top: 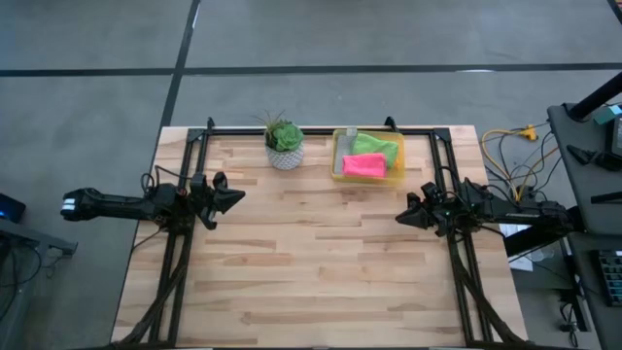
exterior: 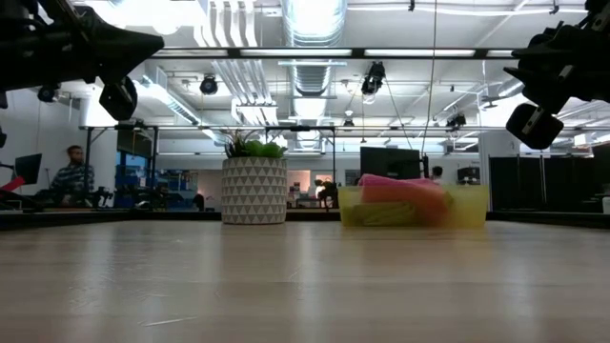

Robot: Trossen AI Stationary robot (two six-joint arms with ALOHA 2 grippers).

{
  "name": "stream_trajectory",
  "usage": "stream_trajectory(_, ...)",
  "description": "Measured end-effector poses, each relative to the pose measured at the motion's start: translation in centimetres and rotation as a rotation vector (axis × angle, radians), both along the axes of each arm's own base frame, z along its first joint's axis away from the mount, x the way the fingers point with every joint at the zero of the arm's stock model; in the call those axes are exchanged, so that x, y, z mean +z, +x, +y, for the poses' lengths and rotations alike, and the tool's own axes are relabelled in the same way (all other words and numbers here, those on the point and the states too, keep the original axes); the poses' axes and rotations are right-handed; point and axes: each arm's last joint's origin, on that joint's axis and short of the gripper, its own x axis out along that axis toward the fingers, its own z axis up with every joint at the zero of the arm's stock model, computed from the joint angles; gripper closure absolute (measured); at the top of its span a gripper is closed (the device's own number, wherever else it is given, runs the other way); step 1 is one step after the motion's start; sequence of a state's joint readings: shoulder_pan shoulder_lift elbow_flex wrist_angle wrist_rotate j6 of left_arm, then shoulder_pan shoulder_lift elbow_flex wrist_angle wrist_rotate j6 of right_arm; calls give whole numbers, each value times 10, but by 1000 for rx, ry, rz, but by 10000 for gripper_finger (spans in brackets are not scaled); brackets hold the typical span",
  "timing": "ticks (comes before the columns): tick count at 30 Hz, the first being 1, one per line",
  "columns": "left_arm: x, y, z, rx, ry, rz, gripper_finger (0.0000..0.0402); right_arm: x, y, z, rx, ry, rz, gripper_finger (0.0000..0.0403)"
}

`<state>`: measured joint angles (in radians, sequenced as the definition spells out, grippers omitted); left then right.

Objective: Fold microfiber towels
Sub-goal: Return to Home Position

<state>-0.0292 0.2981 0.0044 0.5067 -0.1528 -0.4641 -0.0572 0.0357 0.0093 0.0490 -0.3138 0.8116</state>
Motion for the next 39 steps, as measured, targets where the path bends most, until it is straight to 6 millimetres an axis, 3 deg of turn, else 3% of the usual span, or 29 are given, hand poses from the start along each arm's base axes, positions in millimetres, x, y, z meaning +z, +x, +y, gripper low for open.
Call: stream_trajectory(39,0,0,0,1,0,2,402,0,0,0,0,0,0,331)
